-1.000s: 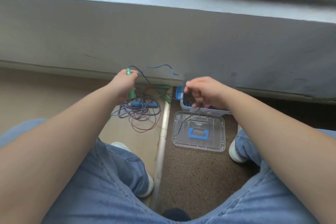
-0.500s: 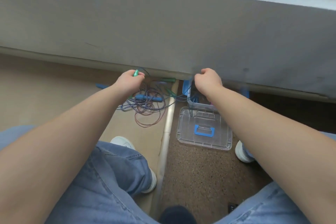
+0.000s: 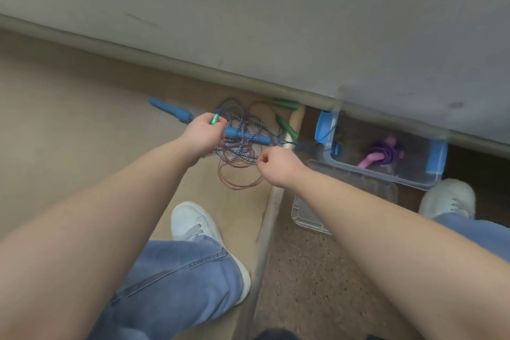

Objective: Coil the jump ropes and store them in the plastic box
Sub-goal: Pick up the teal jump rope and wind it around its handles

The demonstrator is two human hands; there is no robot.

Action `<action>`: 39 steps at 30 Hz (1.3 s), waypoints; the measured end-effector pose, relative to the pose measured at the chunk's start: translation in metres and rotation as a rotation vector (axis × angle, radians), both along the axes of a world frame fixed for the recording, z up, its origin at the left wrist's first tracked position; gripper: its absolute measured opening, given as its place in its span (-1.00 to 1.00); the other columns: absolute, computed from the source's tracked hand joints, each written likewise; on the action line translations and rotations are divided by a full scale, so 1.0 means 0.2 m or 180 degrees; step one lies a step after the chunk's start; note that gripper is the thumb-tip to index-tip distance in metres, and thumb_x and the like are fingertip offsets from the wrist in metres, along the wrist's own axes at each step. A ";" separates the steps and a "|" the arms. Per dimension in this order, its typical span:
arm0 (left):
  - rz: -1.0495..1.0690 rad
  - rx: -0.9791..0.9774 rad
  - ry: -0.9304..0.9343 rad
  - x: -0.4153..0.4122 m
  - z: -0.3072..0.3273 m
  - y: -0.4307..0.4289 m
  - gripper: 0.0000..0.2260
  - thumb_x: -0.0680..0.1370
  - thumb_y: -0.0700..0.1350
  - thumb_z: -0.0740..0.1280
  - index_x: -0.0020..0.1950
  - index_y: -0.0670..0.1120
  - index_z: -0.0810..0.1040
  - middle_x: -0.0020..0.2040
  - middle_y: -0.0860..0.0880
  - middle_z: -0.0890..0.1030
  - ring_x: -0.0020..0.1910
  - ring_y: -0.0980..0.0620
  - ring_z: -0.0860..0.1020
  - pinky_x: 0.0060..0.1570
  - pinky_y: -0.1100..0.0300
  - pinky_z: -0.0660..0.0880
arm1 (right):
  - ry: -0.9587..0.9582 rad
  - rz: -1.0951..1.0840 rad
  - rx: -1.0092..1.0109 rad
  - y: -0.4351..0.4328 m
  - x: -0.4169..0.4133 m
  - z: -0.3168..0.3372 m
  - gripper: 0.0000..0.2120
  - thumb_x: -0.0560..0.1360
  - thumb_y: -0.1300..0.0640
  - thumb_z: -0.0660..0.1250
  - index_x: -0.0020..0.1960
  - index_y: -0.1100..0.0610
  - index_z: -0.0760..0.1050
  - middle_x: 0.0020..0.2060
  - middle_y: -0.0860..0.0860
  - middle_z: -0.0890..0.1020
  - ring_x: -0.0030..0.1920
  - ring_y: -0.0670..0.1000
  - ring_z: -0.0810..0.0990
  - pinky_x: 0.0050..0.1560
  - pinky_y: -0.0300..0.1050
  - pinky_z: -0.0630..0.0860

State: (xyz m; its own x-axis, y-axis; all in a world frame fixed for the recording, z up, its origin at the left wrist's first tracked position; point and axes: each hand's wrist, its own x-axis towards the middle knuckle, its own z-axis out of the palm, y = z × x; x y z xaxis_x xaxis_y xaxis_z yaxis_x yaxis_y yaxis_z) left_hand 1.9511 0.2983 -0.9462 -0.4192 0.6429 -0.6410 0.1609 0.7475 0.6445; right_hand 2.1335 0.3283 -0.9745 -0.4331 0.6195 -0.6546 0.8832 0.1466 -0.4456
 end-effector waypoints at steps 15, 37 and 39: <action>0.0162 -0.0322 -0.0264 0.04 -0.65 -0.14 -0.86 0.62 0.07 0.21 -0.07 0.06 0.46 -0.19 0.06 0.50 -0.12 -0.03 0.48 0.14 -0.08 0.54 | -0.0606 0.1163 0.0546 0.07 -0.18 -0.53 -0.58 0.52 0.38 0.16 0.34 0.17 0.44 0.21 0.20 0.52 0.30 0.26 0.43 0.21 0.11 0.48; -0.1194 -0.0075 0.0907 0.20 -0.10 -0.11 -0.74 0.63 0.06 0.27 -0.08 -0.10 0.57 -0.17 -0.04 0.63 -0.14 -0.10 0.55 -0.21 0.11 0.37 | 0.1856 -0.2167 0.0496 0.42 0.25 0.27 -0.89 0.30 -0.16 0.35 -0.34 -0.18 0.55 -0.46 -0.18 0.51 -0.28 0.02 0.51 -0.02 0.27 0.60; -0.1184 0.0014 0.0763 0.22 0.00 -0.12 -0.77 0.63 0.04 0.27 -0.06 -0.08 0.61 -0.20 0.06 0.66 -0.24 0.01 0.54 -0.28 0.17 0.36 | 0.1798 -0.2264 0.0629 0.43 0.30 0.33 -0.90 0.30 -0.20 0.31 -0.26 -0.24 0.57 -0.33 -0.19 0.59 -0.19 0.05 0.62 0.01 0.27 0.61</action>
State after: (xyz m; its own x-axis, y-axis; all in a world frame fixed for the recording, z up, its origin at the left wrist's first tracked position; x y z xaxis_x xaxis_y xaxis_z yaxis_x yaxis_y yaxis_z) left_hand 1.9959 0.2748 -0.9466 -0.2954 0.7806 -0.5509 0.5637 0.6079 0.5591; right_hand 2.1934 0.4144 -0.9079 -0.1309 0.9394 -0.3167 0.4539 -0.2272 -0.8616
